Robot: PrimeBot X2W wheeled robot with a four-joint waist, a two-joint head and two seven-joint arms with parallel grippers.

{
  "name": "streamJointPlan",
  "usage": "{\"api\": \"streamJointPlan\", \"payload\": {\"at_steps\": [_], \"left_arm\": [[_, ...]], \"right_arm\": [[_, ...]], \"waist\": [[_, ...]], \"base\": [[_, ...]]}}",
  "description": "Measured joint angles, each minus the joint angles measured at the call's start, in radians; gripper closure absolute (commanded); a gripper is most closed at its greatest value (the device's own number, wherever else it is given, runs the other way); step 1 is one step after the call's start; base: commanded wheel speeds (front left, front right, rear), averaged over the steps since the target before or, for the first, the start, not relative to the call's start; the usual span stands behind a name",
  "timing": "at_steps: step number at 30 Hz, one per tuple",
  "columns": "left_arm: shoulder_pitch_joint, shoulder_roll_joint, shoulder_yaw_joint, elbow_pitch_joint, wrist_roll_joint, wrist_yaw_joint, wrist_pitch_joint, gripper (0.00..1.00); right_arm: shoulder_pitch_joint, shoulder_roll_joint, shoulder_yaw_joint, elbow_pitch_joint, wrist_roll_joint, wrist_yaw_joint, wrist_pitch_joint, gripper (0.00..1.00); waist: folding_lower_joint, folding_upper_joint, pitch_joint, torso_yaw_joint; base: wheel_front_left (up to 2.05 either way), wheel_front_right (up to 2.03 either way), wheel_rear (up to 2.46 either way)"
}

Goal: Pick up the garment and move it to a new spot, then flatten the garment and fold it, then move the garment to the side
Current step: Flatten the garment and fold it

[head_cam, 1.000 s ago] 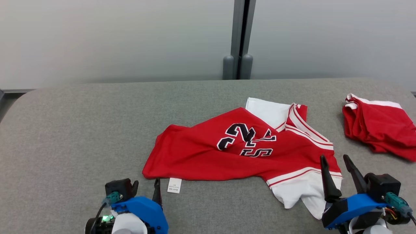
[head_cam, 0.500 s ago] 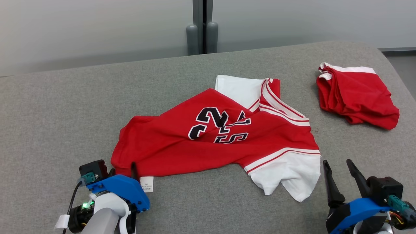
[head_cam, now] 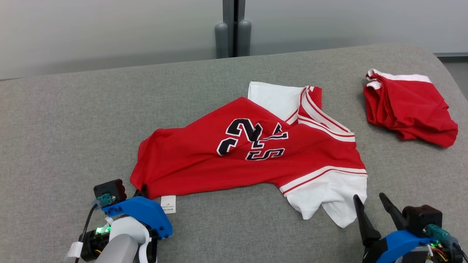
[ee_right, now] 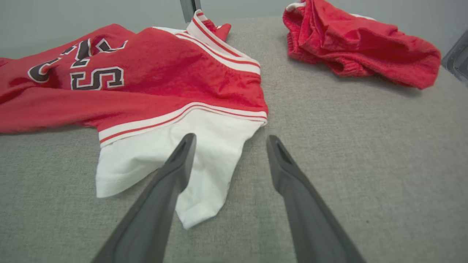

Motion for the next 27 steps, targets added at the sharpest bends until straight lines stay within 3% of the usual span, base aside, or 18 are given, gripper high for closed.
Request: {"api": "streamJointPlan", "payload": {"at_steps": [9,15,16,18,20,27], "left_arm": [[0.017,0.022,-0.008,-0.116,0.026,0.009,-0.044,1.00],[0.041,0.031,-0.010,-0.186,0.028,0.024,-0.046,1.00],[0.044,0.033,-0.012,-0.196,0.028,0.024,-0.046,1.00],[0.054,0.034,-0.015,-0.209,0.028,0.023,-0.046,1.00],[0.062,0.035,-0.016,-0.219,0.028,0.023,-0.050,1.00],[0.080,0.032,-0.007,-0.256,-0.003,0.007,-0.055,1.00]], "right_arm": [[0.023,-0.001,-0.007,0.028,0.047,0.000,0.077,0.00],[-0.023,0.000,0.034,0.140,0.083,0.000,0.076,0.00],[-0.040,0.000,0.038,0.163,0.087,0.000,0.070,0.09],[-0.069,0.000,0.053,0.200,0.091,0.000,0.050,0.61],[-0.089,0.000,0.067,0.233,0.096,0.000,0.044,1.00],[-0.102,0.000,0.102,0.218,0.145,0.000,0.020,1.00]], "waist": [[0.0000,0.0000,0.001,0.022],[0.0000,0.0001,0.000,0.032],[0.0001,0.0001,-0.001,0.033],[0.0000,0.0000,-0.002,0.036],[0.0001,-0.0001,-0.006,0.038],[0.0000,-0.0001,-0.046,0.042]], "base": [[0.00,0.00,0.00],[0.00,0.00,0.00],[0.00,0.00,0.00],[0.00,0.00,0.00],[0.00,0.00,0.00],[0.00,0.00,0.00]]}}
